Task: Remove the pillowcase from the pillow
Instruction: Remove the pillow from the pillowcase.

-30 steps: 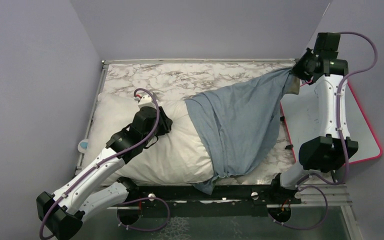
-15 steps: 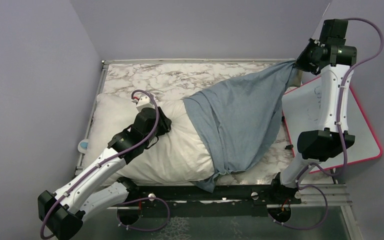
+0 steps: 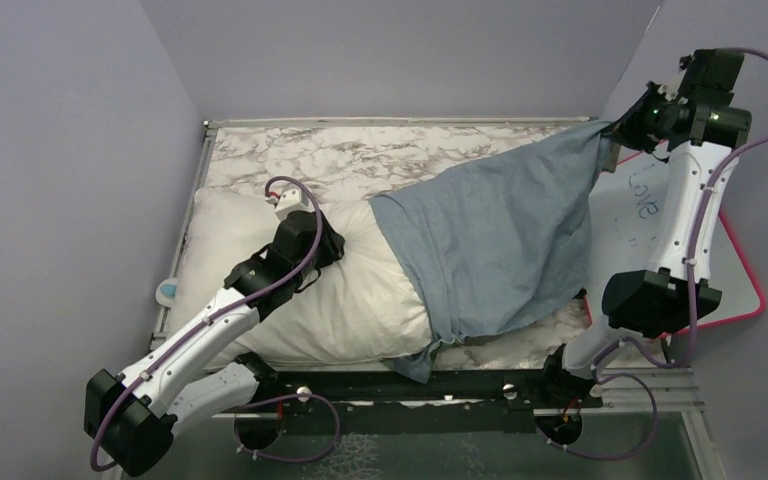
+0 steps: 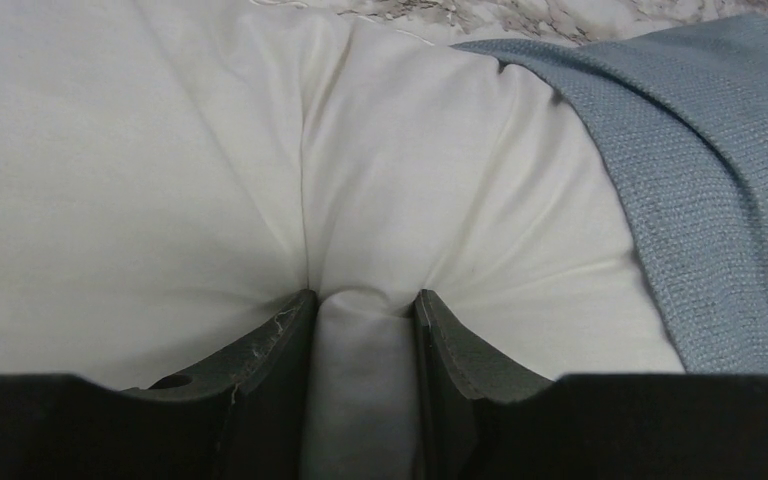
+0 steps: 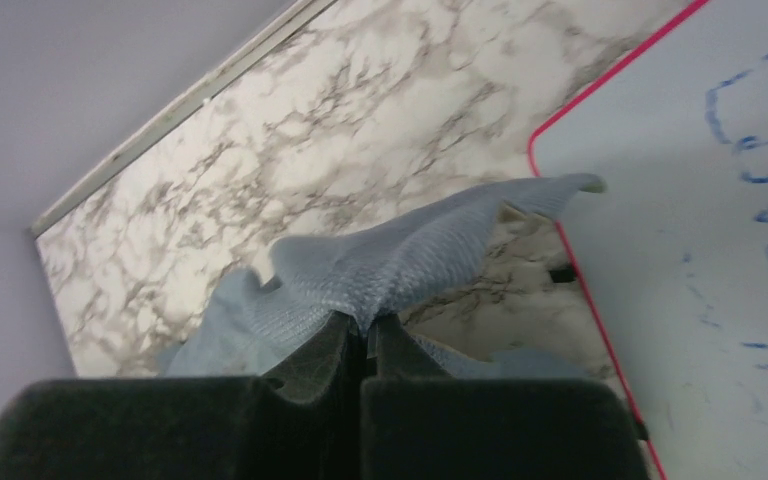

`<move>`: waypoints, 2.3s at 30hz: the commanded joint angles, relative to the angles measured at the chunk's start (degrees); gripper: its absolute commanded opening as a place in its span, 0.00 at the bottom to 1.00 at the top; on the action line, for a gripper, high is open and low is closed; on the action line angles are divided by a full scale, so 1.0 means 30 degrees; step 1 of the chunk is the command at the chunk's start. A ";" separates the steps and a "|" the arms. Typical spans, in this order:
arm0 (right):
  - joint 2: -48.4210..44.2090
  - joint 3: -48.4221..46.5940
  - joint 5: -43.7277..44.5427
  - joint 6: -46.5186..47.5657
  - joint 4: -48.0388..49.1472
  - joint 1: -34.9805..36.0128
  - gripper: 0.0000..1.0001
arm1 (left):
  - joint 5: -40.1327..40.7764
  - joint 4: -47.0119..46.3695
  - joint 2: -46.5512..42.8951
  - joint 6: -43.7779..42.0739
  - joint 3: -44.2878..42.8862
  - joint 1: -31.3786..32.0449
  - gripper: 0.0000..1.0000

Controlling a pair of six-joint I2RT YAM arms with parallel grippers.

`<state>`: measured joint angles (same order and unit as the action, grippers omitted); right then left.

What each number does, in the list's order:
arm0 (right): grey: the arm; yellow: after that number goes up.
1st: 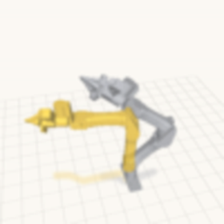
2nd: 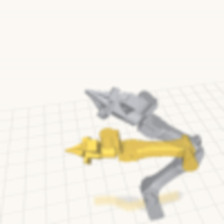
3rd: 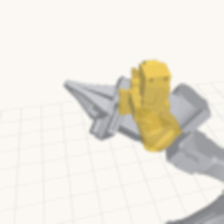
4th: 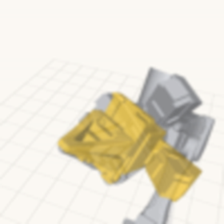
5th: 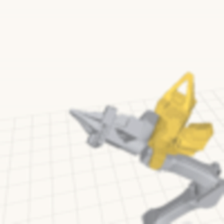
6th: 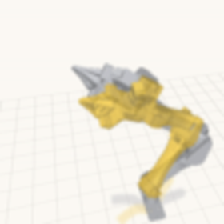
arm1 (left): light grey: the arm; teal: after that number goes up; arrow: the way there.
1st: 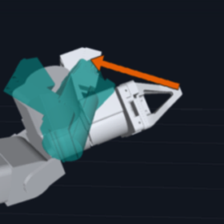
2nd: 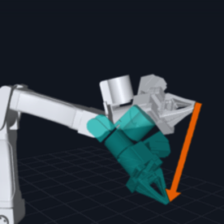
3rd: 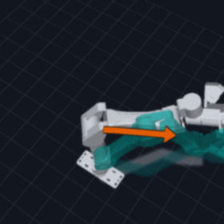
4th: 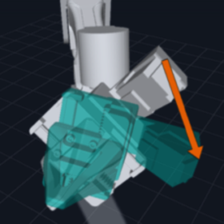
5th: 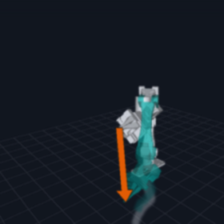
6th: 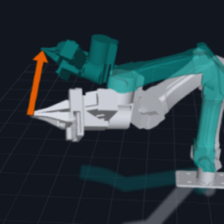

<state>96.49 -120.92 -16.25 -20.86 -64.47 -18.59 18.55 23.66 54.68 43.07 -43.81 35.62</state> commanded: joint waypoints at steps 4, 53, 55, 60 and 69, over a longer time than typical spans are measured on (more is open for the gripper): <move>-0.3061 0.7997 -0.3963 0.1008 0.3415 0.4898 0.01 | -0.0994 0.3358 0.1426 -0.1056 -0.0040 -0.0300 0.41; -0.7070 1.8194 0.4211 -0.1117 0.8490 0.9178 0.01 | -0.1415 0.2887 0.1166 -0.1592 0.0267 -0.0328 0.41; -0.6984 1.6523 0.7864 -0.1149 0.7535 0.8906 0.01 | -0.1097 0.3086 0.1137 -0.1479 0.0348 -0.0329 0.41; -0.6364 1.2611 0.9425 -0.1254 0.6474 0.6996 0.01 | -0.0764 0.3332 0.1013 -0.1378 0.0611 -0.0457 0.40; -0.4638 0.6594 1.0155 -0.1152 0.4738 0.6080 0.01 | -0.0652 0.3629 0.0455 -0.1436 0.0967 -0.0844 0.40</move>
<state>81.54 -91.83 -0.10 -24.99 -54.87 3.68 15.86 20.64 55.86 40.18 -44.56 34.11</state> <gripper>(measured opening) 0.015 0.409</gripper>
